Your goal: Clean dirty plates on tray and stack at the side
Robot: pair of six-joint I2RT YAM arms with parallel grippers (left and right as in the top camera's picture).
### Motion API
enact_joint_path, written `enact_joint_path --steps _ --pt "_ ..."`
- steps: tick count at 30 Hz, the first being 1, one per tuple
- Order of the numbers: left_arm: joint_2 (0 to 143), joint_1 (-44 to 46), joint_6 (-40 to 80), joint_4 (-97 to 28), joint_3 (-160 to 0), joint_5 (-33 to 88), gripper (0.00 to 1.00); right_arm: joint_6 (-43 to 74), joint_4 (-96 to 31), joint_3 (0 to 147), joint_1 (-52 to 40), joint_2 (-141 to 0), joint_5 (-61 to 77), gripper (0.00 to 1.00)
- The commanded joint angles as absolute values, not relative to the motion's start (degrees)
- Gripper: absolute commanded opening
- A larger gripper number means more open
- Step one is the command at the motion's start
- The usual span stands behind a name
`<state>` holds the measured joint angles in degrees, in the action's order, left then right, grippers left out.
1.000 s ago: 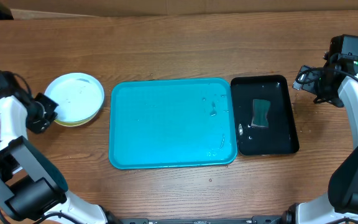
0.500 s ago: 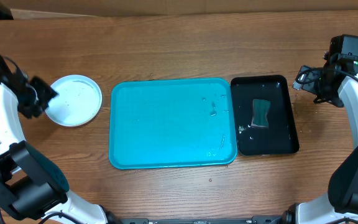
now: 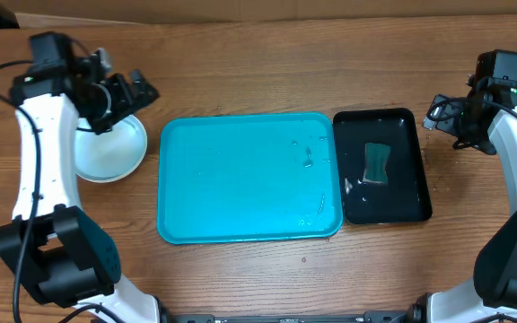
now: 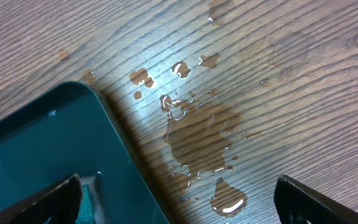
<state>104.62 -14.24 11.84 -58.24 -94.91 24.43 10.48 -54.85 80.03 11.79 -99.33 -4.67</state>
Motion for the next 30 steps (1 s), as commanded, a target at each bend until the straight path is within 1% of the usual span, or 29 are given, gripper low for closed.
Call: enact_joint_path --steps 1,7,18,23,27,30 --pt "103.92 -12.16 11.57 -58.08 -95.72 23.77 1.0 10.66 -54.54 80.73 11.75 -99.13 -4.38 1.0" --pt "103.92 -10.09 11.57 -58.08 -95.72 23.77 1.0 10.66 -54.52 80.73 11.75 -99.13 -4.38 1.0" --pt "103.92 -10.13 11.57 -58.08 -95.72 23.77 1.0 10.66 -54.54 80.64 10.44 -98.37 -4.38 1.0" --pt "103.92 -10.13 11.57 -58.08 -95.72 23.77 1.0 10.63 -54.54 80.64 4.47 -97.47 -4.49 1.0" --pt "103.92 -10.13 11.57 -58.08 -95.72 23.77 1.0 10.63 -54.13 80.64 -2.46 -94.06 -21.21 1.0" --pt "103.92 -10.13 11.57 -58.08 -95.72 23.77 1.0 10.59 -54.08 80.64 -7.25 -89.65 -23.35 1.0"
